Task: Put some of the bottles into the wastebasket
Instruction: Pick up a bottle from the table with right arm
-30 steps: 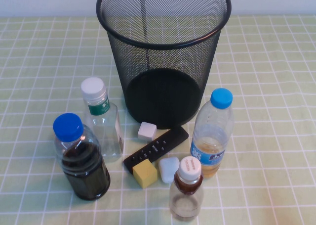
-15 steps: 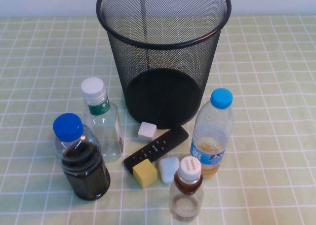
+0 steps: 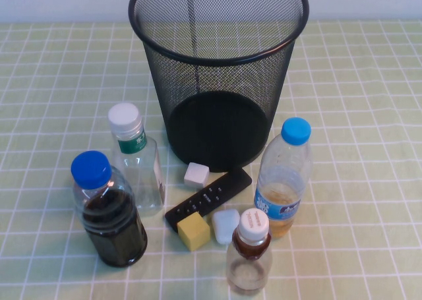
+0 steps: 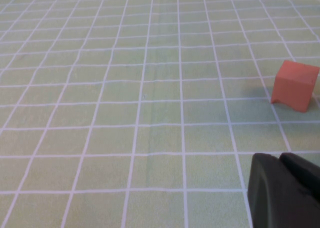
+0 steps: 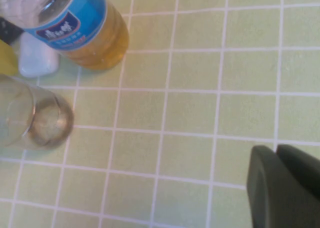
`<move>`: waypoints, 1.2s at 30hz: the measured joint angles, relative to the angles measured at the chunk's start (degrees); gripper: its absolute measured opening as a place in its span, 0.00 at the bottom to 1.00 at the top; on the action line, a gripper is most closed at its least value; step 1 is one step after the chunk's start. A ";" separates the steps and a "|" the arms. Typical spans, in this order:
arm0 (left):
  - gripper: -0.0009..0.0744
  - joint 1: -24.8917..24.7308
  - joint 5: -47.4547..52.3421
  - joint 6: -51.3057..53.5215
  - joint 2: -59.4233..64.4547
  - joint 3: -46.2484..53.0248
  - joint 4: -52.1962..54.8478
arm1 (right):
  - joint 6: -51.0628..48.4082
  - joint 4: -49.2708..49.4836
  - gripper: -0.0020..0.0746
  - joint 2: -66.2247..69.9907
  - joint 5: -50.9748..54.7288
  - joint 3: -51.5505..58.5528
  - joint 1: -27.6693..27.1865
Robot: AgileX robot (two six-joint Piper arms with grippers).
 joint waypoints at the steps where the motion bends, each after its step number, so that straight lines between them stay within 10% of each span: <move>1: 0.00 0.00 0.00 0.00 0.00 0.00 0.00 | -0.29 -0.66 0.03 0.84 0.29 -0.45 0.00; 8: 0.00 0.00 0.00 0.00 0.00 0.00 0.00 | -2.54 -2.59 0.02 2.90 -2.13 -2.23 3.66; 32: 0.00 0.00 0.00 0.00 0.00 0.00 0.00 | -3.76 -5.33 0.02 4.80 -62.03 14.88 51.30; 35: 0.01 0.00 0.00 0.00 0.00 0.00 0.00 | -2.92 -5.08 0.06 4.80 -66.35 16.93 55.48; 36: 0.01 0.00 0.00 0.00 0.00 0.00 0.00 | -2.81 -4.74 0.25 4.80 -67.22 17.26 56.72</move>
